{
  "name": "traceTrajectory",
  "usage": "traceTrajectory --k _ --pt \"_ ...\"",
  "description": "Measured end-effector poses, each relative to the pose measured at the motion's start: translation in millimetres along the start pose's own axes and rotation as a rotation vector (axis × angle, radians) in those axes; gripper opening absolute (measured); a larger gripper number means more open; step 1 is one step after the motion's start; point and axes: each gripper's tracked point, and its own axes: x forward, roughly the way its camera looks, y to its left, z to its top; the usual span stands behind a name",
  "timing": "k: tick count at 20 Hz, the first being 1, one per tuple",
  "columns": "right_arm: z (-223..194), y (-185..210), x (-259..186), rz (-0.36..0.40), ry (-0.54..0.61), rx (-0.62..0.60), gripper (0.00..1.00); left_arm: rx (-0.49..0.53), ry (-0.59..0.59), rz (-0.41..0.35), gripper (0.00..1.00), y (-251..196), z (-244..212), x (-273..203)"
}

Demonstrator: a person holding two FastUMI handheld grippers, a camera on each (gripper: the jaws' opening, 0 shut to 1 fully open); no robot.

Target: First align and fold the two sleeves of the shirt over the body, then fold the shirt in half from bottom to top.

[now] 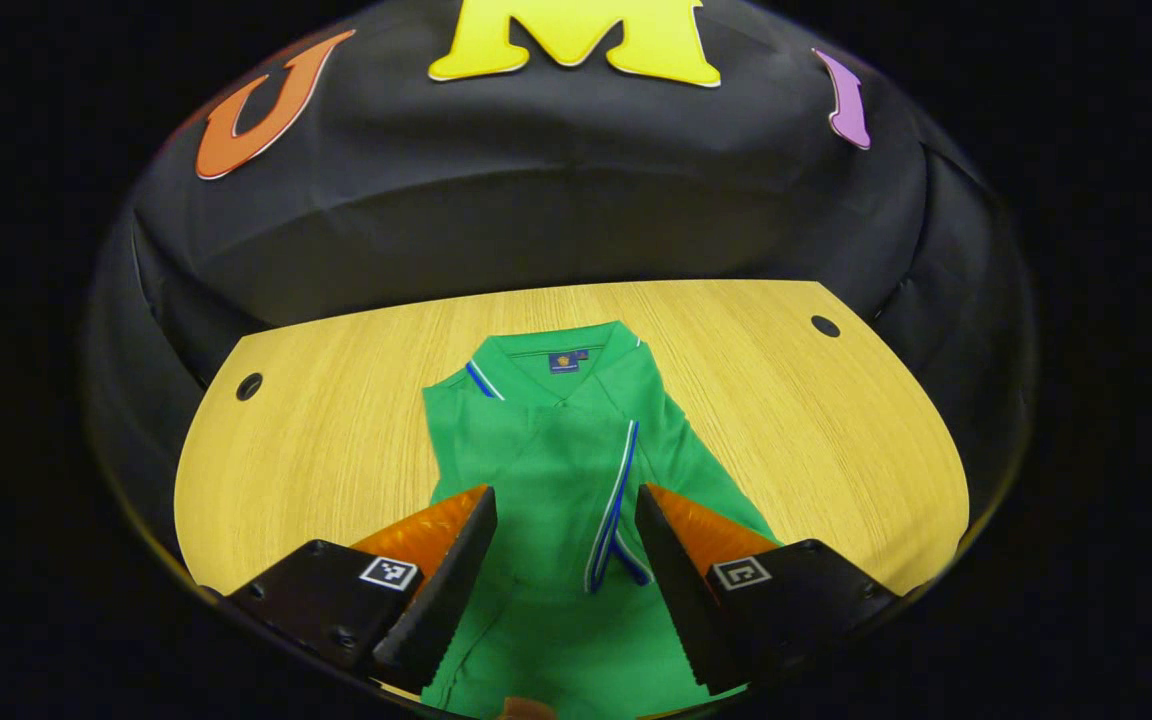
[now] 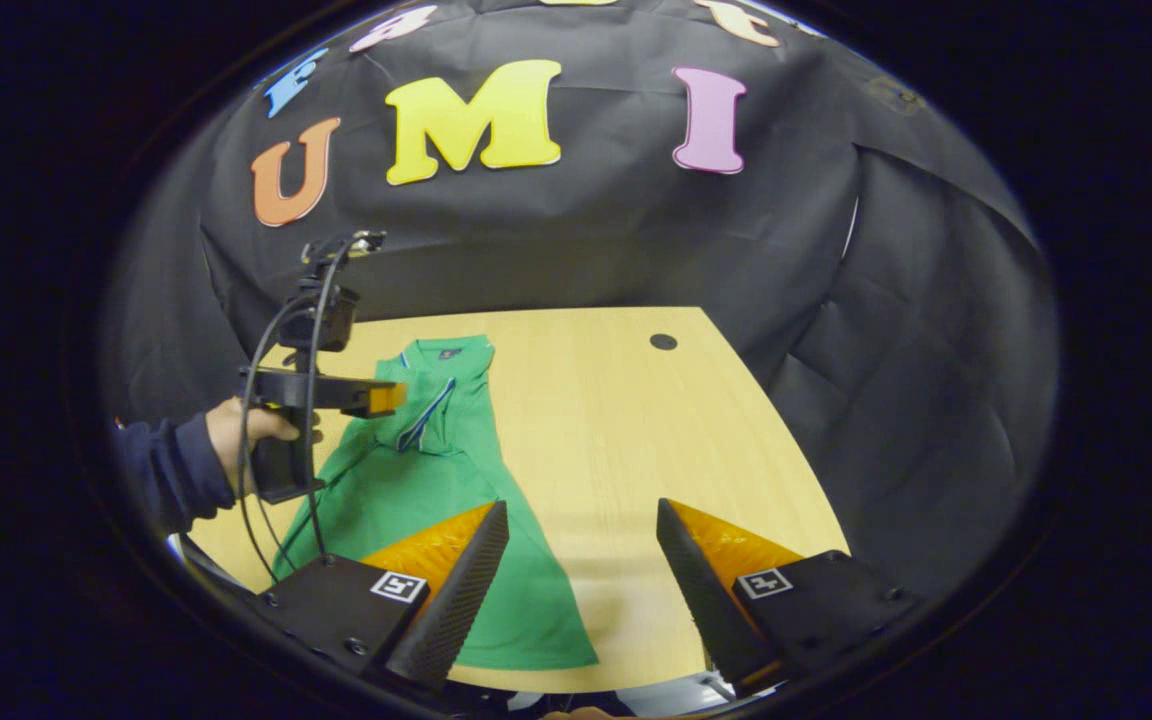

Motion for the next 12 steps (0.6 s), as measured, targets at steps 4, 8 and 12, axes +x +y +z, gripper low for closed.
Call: traceTrajectory --k 4,8,12 --pt "-22.4 2.9 14.5 0.033 0.066 -0.022 0.96 -0.035 0.017 0.029 0.94 30.0 -31.6 -36.7" --pt "-61.4 -0.1 32.1 0.047 0.171 -0.05 0.96 -0.031 0.083 0.068 0.94 66.9 -87.6 -69.8" --pt "-114.7 4.0 48.2 0.072 0.31 -0.083 0.96 -0.079 0.206 0.099 0.94 98.3 -161.1 -101.6"
